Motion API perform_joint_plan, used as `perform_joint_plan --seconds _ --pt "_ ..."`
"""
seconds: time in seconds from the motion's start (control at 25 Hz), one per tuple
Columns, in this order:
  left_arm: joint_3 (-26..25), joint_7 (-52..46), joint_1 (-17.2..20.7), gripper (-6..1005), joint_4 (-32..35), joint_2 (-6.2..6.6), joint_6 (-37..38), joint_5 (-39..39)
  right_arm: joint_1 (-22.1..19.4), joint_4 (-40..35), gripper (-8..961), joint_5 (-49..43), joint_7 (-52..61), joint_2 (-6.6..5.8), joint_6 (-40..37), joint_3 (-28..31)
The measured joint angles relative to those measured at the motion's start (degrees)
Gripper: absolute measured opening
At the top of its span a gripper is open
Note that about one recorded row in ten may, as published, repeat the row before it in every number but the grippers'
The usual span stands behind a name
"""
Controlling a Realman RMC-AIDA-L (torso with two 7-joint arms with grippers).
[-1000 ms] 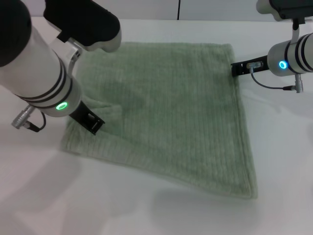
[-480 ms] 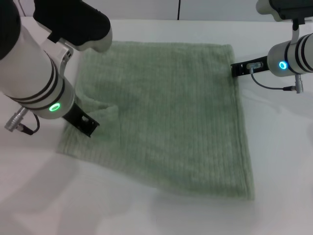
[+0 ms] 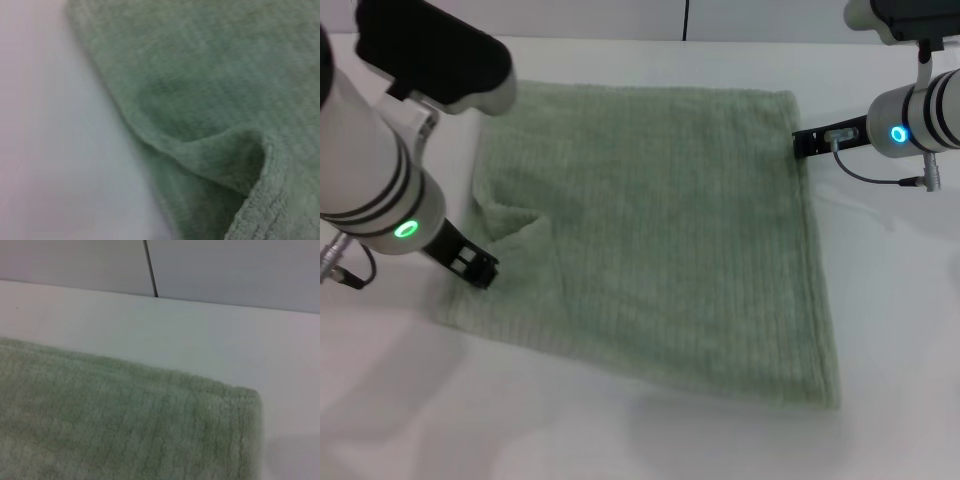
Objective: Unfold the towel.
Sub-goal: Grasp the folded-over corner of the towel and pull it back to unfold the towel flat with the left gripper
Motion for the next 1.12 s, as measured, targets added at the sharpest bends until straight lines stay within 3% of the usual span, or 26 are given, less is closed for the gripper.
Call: perform_joint_plan --seconds 0.24,0.6,0.84,0.96,1.12 --pt "-0.2 -1.9 0.8 440 -0.9 1.51 1.3 0.1 -0.1 0.3 -1 0.0 0.0 -0.03 0.0 0.0" --pt "0.2 -2.5 1.0 445 -2.1 0.56 0.4 0.1 -0.1 0.5 0 -0.4 0.0 -0.15 0.3 0.0" --pt "0.7 -3.5 2.7 447 -4.3 0.89 0.4 0.1 0.0 0.5 0 -0.7 0.0 -0.18 0.4 0.0" --pt "2.2 -2.2 4.2 449 -8.5 0.42 2.5 0.0 0.0 0.5 -1 -0.8 0.0 -0.18 0.5 0.0" --pt "2.1 -0.4 4.5 451 -7.7 0.31 5.9 0.1 -1.0 3.6 -1 -0.9 0.0 -0.1 0.6 0.1"
